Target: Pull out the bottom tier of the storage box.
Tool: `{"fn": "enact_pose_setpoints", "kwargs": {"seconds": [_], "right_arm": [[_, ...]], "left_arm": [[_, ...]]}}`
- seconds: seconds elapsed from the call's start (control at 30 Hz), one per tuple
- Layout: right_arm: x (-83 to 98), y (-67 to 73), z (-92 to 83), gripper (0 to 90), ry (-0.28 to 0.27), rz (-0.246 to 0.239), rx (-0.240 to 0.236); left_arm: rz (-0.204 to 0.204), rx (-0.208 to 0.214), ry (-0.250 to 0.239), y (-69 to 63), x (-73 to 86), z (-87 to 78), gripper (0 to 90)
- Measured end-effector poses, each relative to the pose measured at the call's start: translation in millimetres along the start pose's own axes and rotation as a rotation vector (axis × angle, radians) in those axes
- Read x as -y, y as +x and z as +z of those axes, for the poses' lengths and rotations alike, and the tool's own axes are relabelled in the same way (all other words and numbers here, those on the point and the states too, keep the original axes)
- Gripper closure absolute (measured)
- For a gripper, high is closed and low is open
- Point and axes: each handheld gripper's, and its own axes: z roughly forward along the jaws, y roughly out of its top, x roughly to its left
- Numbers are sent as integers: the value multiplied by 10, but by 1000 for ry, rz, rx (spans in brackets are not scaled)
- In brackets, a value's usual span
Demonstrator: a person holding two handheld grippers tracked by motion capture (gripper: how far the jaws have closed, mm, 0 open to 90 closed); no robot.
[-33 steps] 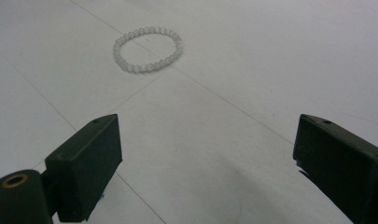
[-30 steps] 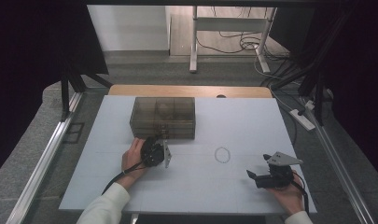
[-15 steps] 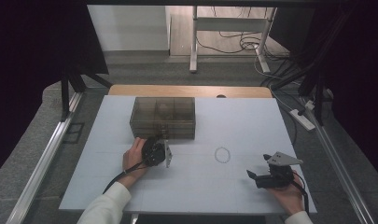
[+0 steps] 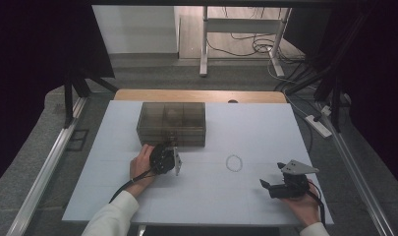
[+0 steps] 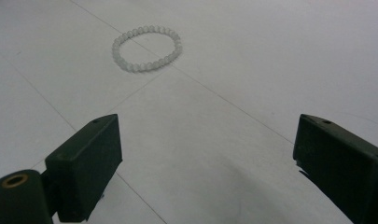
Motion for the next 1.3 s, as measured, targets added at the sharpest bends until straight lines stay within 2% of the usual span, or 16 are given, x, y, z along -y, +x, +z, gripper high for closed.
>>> {"fn": "enact_pose_setpoints", "kwargs": {"seconds": [0.67,0.8,1.0,1.3], "right_arm": [[1,2,1,77,1,-1,-2],[1,3,2,77,1,-2,-3],[2,2,-1,77,1,-2,-2],[3,1,1,77,3,-2,-1]], "left_arm": [[19,-20,4,-14,-10,26,591],[20,-24,3,-16,-10,28,620],[18,-32,6,-15,-10,43,715],[33,-51,8,-34,-11,55,745]]}}
